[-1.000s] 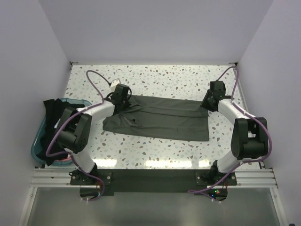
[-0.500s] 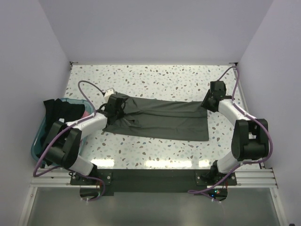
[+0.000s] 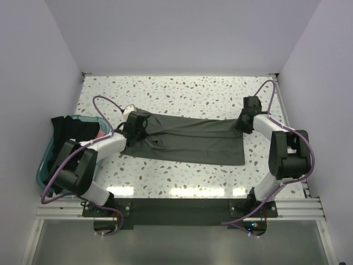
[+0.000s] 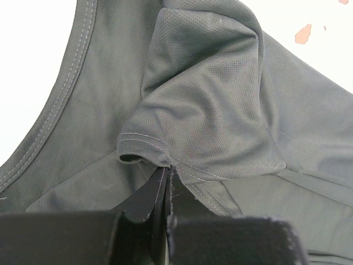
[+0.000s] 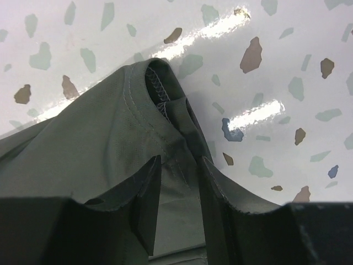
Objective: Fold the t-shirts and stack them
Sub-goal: Fold the tshirt
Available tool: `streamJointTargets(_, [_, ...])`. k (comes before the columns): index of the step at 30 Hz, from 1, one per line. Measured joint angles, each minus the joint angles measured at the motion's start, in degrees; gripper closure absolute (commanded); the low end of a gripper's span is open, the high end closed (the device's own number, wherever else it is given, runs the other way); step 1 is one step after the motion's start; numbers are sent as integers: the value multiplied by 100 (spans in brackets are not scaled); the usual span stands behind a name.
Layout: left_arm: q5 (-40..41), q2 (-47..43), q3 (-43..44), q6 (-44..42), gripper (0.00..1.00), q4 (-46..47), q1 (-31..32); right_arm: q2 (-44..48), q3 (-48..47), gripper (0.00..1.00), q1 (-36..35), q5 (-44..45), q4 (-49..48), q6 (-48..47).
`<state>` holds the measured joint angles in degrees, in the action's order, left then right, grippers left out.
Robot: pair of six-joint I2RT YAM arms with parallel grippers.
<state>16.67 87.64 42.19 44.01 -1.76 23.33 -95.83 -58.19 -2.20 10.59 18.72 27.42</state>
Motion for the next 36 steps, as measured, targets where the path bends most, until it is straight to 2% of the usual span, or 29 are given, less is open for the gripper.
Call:
streamJointTargets(7, [-15,118,94,-4,100,31,0,-232,0,68,0,7,-15,22])
streamJointTargets(10, [-35,144,140,-4,100,39,-2,-232,2,79,0,15,-35,50])
streamJointTargets(11, [-42,151,153,-4,100,44,-4,-232,2,86,0,17,-33,63])
streamJointTargets(16, [-63,179,245,-7,100,39,-11,-229,4,99,0,20,-33,90])
streamJointTargets(21, [-90,184,358,-11,100,37,-52,-55,87,100,0,33,-13,101])
streamJointTargets(36, [-146,184,551,-11,100,-74,-208,1453,981,100,76,68,-33,254])
